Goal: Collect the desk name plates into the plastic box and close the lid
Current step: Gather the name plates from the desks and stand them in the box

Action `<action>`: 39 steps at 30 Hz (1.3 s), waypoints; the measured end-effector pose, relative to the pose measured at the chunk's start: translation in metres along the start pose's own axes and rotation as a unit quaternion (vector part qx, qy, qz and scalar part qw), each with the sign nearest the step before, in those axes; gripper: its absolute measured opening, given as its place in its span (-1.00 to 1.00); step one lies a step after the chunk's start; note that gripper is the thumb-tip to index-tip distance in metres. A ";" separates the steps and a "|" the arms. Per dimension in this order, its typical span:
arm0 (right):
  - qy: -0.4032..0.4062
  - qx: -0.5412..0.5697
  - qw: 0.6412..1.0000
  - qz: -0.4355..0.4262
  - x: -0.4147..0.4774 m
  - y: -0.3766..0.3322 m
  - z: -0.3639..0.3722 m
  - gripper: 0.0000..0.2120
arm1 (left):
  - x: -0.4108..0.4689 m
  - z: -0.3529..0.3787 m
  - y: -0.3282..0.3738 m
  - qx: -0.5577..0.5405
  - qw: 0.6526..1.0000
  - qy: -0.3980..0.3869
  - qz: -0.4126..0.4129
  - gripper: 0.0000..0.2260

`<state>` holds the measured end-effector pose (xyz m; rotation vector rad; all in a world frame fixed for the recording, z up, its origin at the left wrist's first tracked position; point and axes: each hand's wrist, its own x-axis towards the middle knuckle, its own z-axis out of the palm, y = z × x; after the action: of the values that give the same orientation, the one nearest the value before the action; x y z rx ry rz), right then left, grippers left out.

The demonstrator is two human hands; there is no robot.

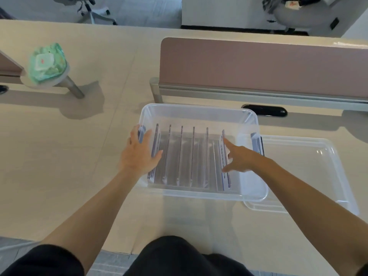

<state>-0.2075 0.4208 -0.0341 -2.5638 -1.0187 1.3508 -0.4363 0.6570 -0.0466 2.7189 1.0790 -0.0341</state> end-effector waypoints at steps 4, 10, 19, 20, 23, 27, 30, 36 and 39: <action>-0.022 -0.063 0.998 -0.023 0.006 0.004 0.003 0.29 | 0.000 0.000 0.001 0.011 1.000 0.001 -0.007 -0.35; -0.050 -0.087 0.994 -0.046 0.012 0.006 0.004 0.43 | 0.000 0.003 0.002 0.019 1.000 0.004 -0.013 -0.38; -0.055 -0.070 0.994 -0.061 0.011 0.000 0.000 0.39 | 0.000 0.001 0.003 0.024 1.000 0.002 -0.019 -0.39; -0.056 -0.066 0.994 -0.062 0.011 0.000 -0.001 0.38 | 0.000 0.002 0.003 0.025 1.000 0.003 -0.019 -0.39; -0.058 -0.063 0.994 -0.065 0.009 -0.001 -0.002 0.36 | 0.000 0.002 0.002 0.024 0.999 0.000 -0.021 -0.39; -0.057 -0.058 0.994 -0.066 0.007 0.000 -0.003 0.34 | 0.000 0.001 0.004 0.024 0.999 -0.001 -0.022 -0.39; -0.055 -0.051 0.995 -0.069 0.007 0.000 -0.004 0.30 | -0.001 0.001 0.004 0.025 0.999 0.000 -0.021 -0.40; -0.058 -0.052 0.994 -0.073 0.008 0.001 -0.004 0.31 | 0.000 0.001 0.004 0.033 0.999 0.004 -0.020 -0.40; -0.059 -0.059 0.994 -0.077 0.008 0.003 -0.003 0.34 | 0.000 0.002 0.003 0.035 0.999 0.005 -0.018 -0.40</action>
<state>-0.2006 0.4245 -0.0392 -2.4485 -1.3244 1.4554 -0.4340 0.6541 -0.0480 2.7635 1.1510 -0.0653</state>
